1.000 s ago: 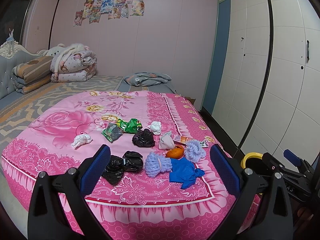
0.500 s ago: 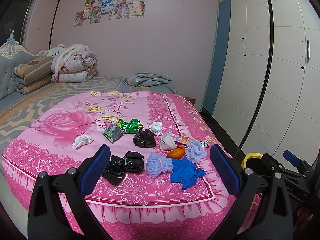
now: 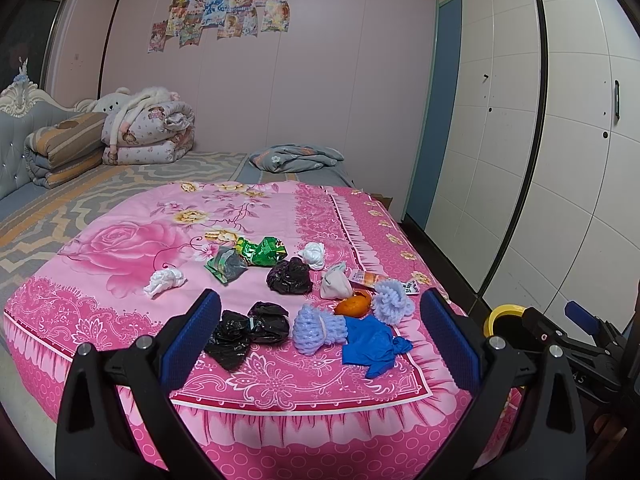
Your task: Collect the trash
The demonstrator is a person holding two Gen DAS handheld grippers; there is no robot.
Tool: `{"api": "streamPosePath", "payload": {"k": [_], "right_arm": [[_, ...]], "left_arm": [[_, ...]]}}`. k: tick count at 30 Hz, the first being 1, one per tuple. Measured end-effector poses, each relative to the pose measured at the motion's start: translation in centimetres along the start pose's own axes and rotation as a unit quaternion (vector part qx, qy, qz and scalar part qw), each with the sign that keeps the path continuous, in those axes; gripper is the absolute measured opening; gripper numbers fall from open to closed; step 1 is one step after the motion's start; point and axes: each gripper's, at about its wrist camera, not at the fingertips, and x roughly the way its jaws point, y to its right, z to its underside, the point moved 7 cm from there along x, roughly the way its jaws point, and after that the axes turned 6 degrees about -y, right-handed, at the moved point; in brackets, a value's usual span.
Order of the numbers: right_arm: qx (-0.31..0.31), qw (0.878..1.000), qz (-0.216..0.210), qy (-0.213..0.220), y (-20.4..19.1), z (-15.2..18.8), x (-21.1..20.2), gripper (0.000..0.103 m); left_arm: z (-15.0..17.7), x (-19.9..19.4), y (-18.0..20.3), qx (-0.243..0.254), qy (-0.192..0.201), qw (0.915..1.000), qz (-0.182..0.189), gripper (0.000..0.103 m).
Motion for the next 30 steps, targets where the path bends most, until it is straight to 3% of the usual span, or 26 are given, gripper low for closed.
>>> {"api": "streamPosePath", "payload": {"k": [16,30], "right_arm": [[0.001,1.0,0.0,-0.002,0.1,-0.1,0.2,0.096],[0.003,1.0,0.001,-0.014,-0.8,2.0,0.6,0.096]], "left_arm": [[0.0,0.0,-0.2,0.0,0.0,1.0,0.001,0.096],[0.2,0.5,-1.2,-0.001,-0.002,1.0,-0.007,0.096]]}}
